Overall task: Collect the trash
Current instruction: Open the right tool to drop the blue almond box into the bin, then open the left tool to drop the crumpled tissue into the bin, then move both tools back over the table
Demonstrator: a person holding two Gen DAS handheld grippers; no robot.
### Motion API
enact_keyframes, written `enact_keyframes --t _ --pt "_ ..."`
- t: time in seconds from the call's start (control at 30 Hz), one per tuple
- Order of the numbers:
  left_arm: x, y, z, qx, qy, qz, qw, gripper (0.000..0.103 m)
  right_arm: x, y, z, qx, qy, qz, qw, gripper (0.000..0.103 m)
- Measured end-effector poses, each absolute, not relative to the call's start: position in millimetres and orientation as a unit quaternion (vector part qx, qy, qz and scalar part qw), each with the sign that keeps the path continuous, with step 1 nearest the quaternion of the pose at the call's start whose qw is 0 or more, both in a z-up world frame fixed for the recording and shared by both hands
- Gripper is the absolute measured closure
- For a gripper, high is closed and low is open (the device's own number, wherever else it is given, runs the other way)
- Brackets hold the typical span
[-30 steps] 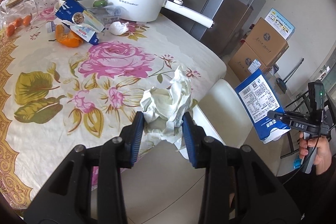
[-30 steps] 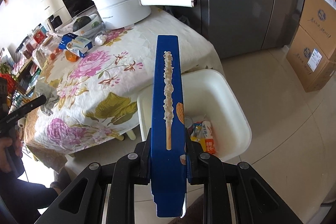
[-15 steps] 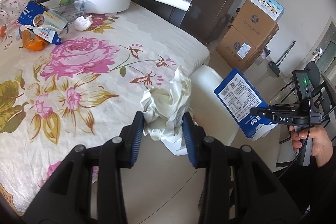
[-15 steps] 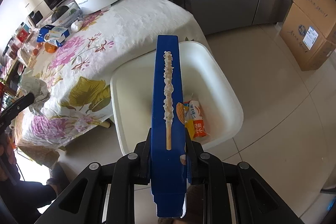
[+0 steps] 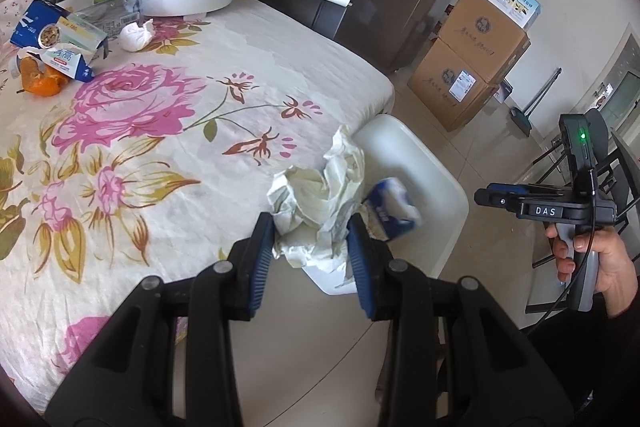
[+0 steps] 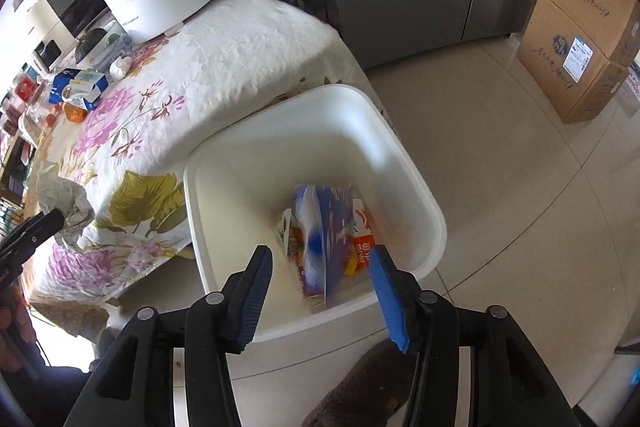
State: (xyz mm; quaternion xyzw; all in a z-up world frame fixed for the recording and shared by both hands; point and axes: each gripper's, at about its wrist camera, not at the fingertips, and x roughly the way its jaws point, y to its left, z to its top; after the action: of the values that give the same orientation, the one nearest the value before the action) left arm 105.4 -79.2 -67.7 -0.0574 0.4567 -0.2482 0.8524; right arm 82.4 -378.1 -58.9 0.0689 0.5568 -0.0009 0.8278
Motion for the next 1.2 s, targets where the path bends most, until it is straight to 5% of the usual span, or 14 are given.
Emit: enact_keyframes --t 0.8,0.87,0.93,1.0,1.2 --pt "127.0 -189.1 -99.0 -0.011 0.460 -0.318 0.829 0.061 54.9 -409.3 -51.4 0.053 0.548 -0.036 0.834 0.041" --pt "127.9 -194.8 -101.4 -0.002 0.452 -0.320 0.832 0.057 54.1 -411.0 -50.8 0.052 0.547 -0.038 0.835 0.041" --pt "127.0 -199.4 -101.8 0.023 0.438 -0.305 0.845 0.035 53.1 -412.4 -49.7 0.051 0.545 -0.039 0.836 0.039" --pt "128.2 -199.5 -102.6 0.041 0.433 -0.282 0.855 0.024 52.7 -413.0 -48.6 0.049 0.543 -0.039 0.837 0.037" --pt "132.9 -187.9 -104.0 0.044 0.443 -0.267 0.855 0.023 55.1 -411.1 -49.2 0.043 0.544 -0.039 0.837 0.035"
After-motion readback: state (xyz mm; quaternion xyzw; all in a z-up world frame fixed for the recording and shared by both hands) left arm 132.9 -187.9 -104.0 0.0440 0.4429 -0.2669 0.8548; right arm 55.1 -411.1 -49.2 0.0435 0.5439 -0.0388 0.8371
